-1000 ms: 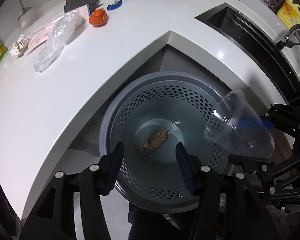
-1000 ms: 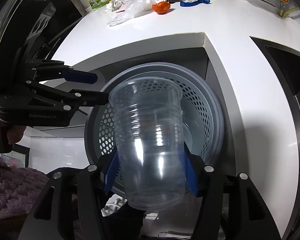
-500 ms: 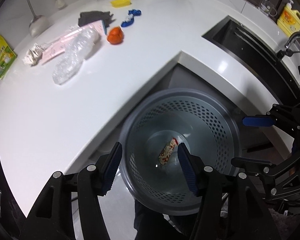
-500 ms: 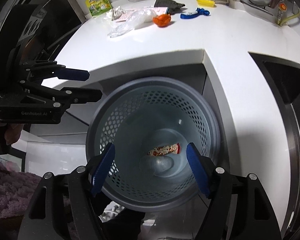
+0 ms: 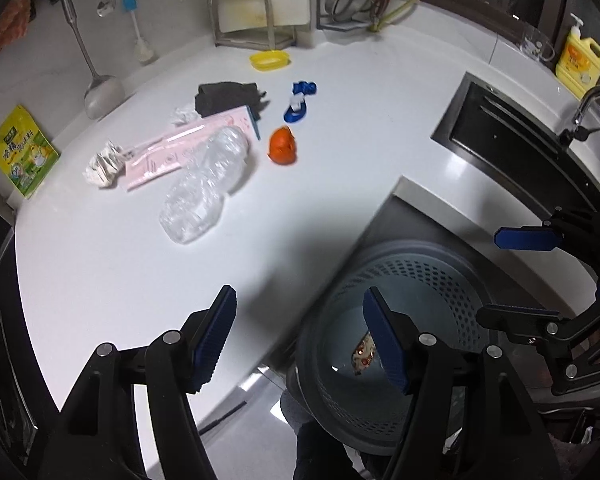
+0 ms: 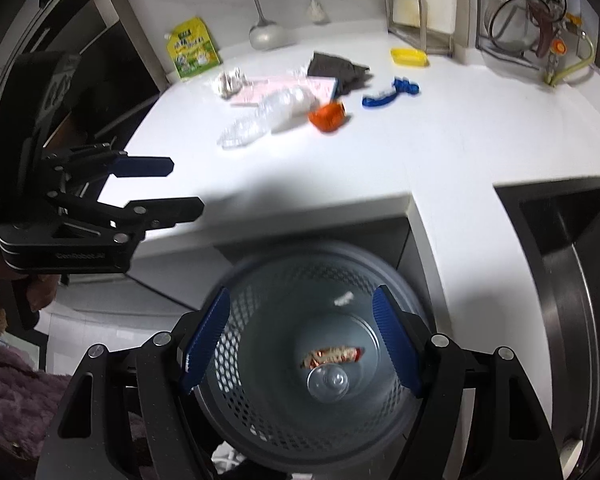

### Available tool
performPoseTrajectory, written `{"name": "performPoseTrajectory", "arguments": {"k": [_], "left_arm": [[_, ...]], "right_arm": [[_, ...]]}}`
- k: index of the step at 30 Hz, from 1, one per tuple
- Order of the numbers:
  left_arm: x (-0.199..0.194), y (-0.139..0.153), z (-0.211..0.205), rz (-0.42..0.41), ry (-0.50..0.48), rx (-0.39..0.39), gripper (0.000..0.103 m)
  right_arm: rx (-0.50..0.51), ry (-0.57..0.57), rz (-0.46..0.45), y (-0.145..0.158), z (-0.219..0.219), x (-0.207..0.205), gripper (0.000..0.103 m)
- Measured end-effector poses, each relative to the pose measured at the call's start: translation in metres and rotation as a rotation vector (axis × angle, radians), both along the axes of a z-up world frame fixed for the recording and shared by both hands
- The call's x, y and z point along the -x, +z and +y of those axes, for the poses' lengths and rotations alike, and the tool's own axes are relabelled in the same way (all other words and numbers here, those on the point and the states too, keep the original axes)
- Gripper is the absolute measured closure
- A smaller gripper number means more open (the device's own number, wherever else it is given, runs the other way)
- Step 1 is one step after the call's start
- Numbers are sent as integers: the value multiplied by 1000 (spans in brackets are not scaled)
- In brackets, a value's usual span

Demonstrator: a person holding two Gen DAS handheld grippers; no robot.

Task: Collect trash
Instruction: 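Move both grippers back over the counter toward the plastic bag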

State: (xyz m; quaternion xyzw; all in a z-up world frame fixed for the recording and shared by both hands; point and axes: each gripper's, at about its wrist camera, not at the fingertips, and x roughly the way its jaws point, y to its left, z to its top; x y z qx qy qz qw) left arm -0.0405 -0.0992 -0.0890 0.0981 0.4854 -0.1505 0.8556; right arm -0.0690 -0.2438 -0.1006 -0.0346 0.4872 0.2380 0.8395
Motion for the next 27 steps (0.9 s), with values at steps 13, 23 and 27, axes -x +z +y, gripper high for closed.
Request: {"name": "performPoseTrajectory", "arguments": {"k": [13, 23, 27], "left_arm": [[-56, 12, 29, -54, -3, -14, 30], [-106, 1, 45, -54, -8, -38, 29], [-124, -9, 47, -38, -15, -45, 29]], "right_arm": [[-4, -58, -37, 20, 21, -48, 32], [-23, -118, -34, 19, 25, -86, 31], [-30, -130, -26, 15, 28, -101, 32]]}}
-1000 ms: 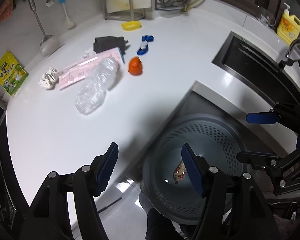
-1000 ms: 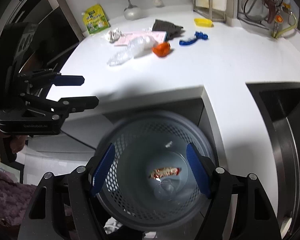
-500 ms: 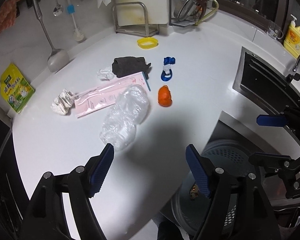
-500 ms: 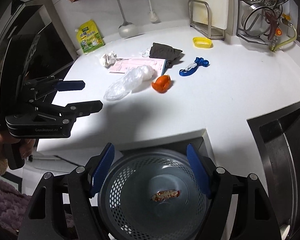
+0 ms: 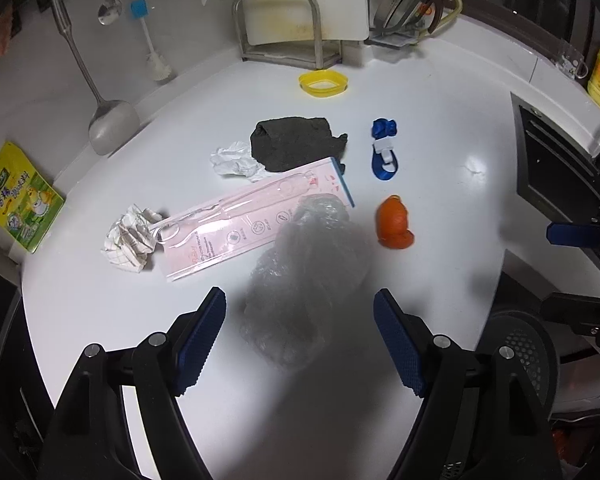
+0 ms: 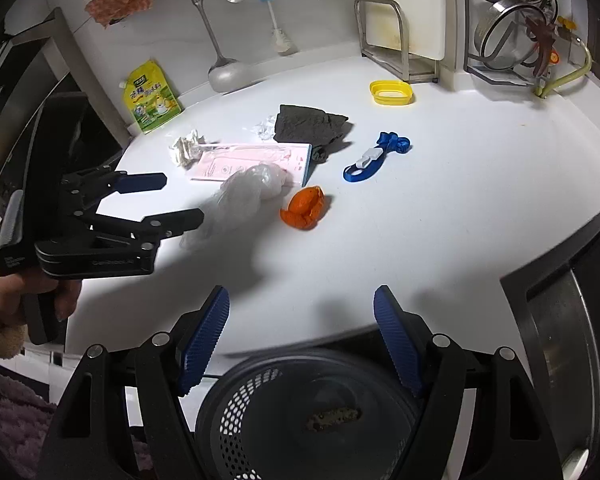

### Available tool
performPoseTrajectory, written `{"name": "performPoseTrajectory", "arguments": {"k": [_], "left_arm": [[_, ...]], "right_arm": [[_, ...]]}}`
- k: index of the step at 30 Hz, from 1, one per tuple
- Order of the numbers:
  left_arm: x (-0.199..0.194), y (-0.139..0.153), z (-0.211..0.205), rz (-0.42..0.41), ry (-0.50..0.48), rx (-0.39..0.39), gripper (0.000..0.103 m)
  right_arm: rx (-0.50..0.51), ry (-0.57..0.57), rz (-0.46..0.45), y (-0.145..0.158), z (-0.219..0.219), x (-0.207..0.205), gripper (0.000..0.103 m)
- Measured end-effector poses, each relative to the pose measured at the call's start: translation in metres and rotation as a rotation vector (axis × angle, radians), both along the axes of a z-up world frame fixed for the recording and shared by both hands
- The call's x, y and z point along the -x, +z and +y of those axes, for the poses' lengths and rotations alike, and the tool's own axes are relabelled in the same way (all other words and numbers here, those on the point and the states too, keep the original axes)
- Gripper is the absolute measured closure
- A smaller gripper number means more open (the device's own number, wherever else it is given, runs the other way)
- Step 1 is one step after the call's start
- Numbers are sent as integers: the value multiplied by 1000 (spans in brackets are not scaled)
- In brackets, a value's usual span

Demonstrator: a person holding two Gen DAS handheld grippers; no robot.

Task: Collect trash
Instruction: 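Move both grippers back over the counter toward the plastic bag, then grasp the clear plastic bag with the left gripper while the right grasps the orange peel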

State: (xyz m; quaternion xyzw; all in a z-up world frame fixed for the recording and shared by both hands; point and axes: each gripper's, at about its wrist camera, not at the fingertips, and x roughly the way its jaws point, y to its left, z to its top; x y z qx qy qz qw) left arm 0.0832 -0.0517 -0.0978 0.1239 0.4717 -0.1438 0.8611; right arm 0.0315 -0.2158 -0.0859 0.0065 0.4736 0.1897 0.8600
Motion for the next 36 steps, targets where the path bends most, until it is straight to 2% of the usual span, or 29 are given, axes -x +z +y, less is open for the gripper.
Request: {"name": "performPoseTrajectory", "arguments": {"k": [5, 15, 16, 18, 19, 20, 21, 23, 27, 29, 32, 36], "left_arm": [[-21, -15, 1, 36, -3, 4, 31], [-35, -34, -10, 81, -51, 17, 32], [-37, -35, -11, 87, -56, 22, 34], [-39, -37, -12, 101, -72, 27, 48], [-40, -39, -12, 108, -79, 32, 64], [-40, -40, -12, 122, -88, 43, 76], [-40, -41, -11, 129, -92, 48, 80], [-37, -40, -9, 130, -104, 68, 94], [-34, -34, -1, 125, -100, 101, 98], [-32, -31, 3, 122, -92, 107, 99], [-28, -25, 8, 113, -87, 114, 99], [-21, -18, 13, 100, -85, 123, 100]], "right_arm": [[-2, -21, 17, -6, 1, -19, 32], [1, -36, 57, -21, 3, -52, 32], [3, -34, 59, -22, 4, -55, 32], [7, -29, 65, -25, 8, -63, 32], [8, -27, 67, -26, 10, -66, 32], [13, -21, 71, -28, 14, -71, 32], [22, -15, 70, -29, 18, -76, 32], [16, -3, 69, -31, 24, -82, 37], [21, 18, 85, -39, 37, -95, 44], [25, 16, 98, -45, 41, -101, 51], [27, 15, 114, -51, 45, -107, 57], [50, 16, 114, -56, 50, -112, 58]]}}
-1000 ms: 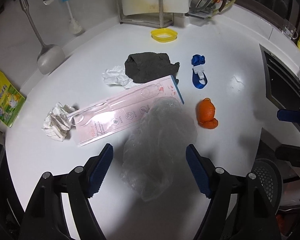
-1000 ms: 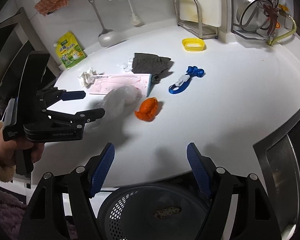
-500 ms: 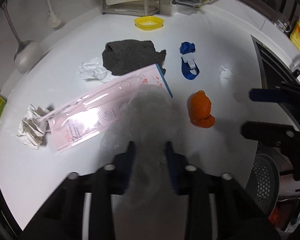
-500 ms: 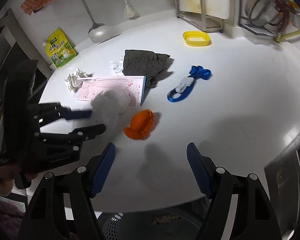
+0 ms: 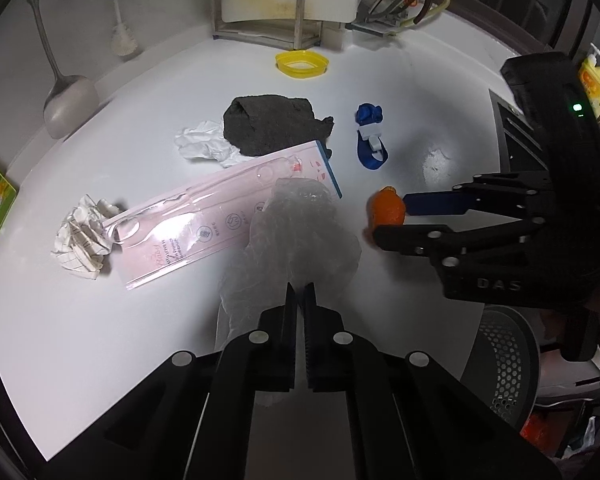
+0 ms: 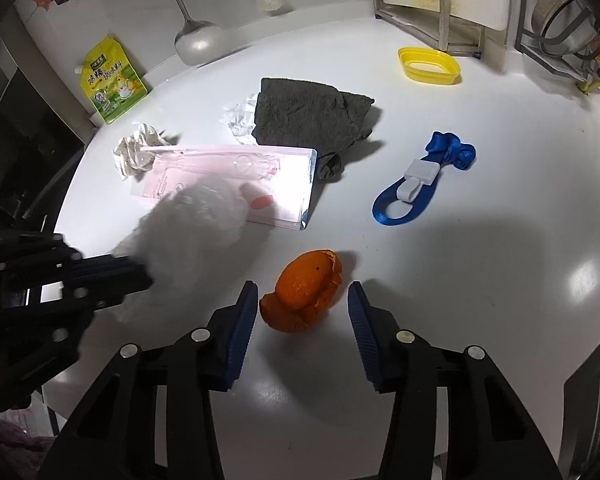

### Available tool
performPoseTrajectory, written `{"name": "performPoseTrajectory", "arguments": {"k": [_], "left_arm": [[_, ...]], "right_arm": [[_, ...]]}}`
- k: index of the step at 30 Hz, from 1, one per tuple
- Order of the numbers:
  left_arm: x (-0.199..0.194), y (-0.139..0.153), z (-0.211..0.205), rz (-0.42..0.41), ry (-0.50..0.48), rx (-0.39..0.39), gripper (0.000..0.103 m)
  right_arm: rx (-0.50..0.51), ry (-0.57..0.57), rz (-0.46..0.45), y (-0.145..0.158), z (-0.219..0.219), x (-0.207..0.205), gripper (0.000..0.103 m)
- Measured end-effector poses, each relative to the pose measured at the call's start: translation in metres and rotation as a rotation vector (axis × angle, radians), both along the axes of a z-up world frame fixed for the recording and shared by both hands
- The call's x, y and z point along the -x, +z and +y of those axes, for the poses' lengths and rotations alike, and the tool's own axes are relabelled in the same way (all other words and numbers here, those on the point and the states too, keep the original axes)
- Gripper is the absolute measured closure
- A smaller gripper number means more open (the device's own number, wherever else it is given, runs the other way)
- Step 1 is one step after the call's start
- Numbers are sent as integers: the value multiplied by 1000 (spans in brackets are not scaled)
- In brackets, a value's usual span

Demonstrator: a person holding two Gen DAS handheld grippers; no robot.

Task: Collect trash
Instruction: 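Grasp the clear plastic bag with the left gripper while the right grasps the orange peel, then carry the bag and orange peel over the basket with both grippers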

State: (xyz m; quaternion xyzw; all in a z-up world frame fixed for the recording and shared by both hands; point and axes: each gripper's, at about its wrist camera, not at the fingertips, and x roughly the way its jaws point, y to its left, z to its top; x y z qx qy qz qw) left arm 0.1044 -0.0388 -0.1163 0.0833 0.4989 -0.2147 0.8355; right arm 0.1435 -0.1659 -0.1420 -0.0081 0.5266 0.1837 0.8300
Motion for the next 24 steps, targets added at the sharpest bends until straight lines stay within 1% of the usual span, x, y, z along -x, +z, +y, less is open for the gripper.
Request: {"name": "performPoseTrajectory", "arguments": {"k": [1, 2, 5, 7, 8, 9, 11, 12, 17, 24], "left_arm": [[1, 1, 1, -3, 0, 1, 100], [2, 3, 2, -5, 1, 1, 100], [4, 7, 6, -14, 16, 7, 100], [6, 9, 9, -18, 21, 13, 100], [8, 10, 10, -20, 22, 13, 100], [9, 10, 11, -23, 23, 11, 100], [11, 12, 13, -25, 30, 15, 100], [12, 13, 14, -28, 34, 15, 100], [17, 19, 15, -39, 45, 22, 100], [25, 33, 7, -69, 53, 34, 100]], "right_arm": [[5, 0, -1, -1, 1, -1, 59], [7, 2, 2, -3, 2, -2, 63], [8, 10, 12, -6, 4, -5, 71], [15, 19, 9, -6, 7, -6, 72], [15, 22, 11, -6, 8, -6, 78], [22, 26, 11, -6, 9, -6, 79], [31, 34, 1, -4, 10, -5, 88], [35, 40, -6, -2, 11, -3, 91], [24, 53, -42, 13, 11, 7, 93], [-14, 40, -90, 41, -3, 28, 93]]}}
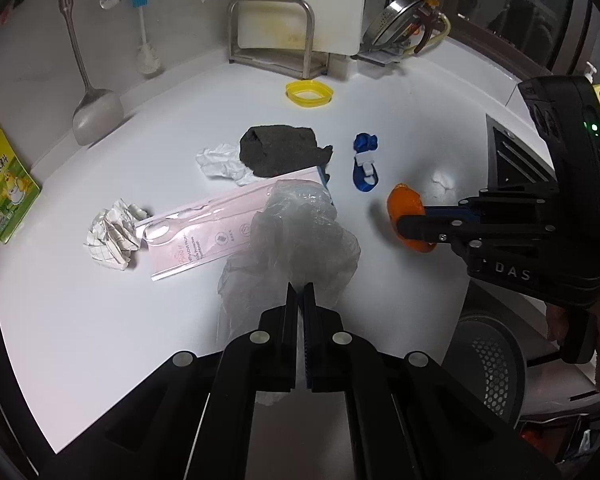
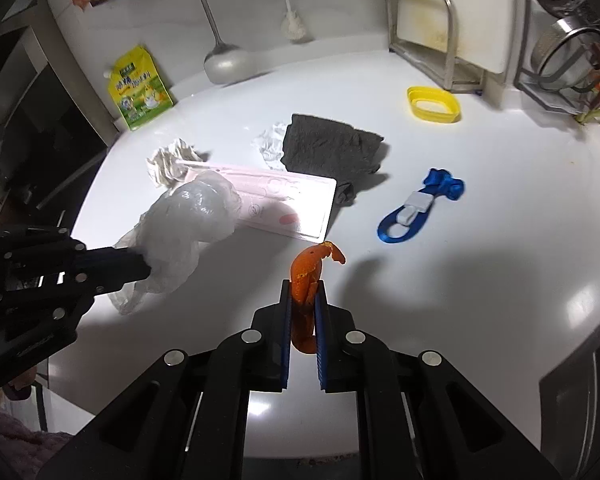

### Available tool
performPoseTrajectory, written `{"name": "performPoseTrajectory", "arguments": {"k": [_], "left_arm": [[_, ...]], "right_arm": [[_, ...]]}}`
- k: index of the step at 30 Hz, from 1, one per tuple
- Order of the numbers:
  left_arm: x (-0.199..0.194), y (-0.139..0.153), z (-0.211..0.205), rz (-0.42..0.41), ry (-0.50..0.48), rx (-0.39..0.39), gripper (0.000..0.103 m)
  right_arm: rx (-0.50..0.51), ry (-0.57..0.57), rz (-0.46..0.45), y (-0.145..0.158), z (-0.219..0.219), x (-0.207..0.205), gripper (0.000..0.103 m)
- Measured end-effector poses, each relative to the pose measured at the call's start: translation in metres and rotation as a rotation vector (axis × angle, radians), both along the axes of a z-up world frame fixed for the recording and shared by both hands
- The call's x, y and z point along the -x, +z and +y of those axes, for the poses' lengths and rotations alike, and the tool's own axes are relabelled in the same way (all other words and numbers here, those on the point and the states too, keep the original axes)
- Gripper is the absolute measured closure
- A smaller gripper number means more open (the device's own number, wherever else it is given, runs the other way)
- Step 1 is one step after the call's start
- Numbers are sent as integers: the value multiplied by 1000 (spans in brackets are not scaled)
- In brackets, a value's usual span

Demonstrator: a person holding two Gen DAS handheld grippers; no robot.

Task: Collect trash
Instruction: 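Carry the bag and orange peel over the basket with both grippers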

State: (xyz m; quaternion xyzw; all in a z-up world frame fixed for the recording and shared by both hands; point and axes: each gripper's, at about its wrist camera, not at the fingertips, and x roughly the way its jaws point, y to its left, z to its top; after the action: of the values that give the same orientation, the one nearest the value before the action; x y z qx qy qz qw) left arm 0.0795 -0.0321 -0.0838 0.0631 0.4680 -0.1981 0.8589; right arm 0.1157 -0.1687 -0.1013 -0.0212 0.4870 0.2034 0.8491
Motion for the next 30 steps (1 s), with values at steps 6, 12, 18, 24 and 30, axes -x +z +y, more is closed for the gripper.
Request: {"name": "performPoseTrajectory", "arguments": {"k": [6, 12, 18, 24, 30], "left_arm": [[14, 9, -9, -19, 6, 9, 100], [30, 19, -19, -38, 19, 15, 100], [50, 28, -28, -57, 39, 21, 100], [72, 33, -42, -66, 53, 25, 100], [95, 36, -56, -73, 54, 25, 100]], "right_arm": [[-14, -11, -24, 15, -14, 20, 93], [-20, 1, -39, 25, -26, 42, 93], [-23, 16, -48, 32, -37, 68, 93], [-28, 27, -57, 38, -51, 94, 93], [-27, 35, -59, 40, -68, 121, 93]]}}
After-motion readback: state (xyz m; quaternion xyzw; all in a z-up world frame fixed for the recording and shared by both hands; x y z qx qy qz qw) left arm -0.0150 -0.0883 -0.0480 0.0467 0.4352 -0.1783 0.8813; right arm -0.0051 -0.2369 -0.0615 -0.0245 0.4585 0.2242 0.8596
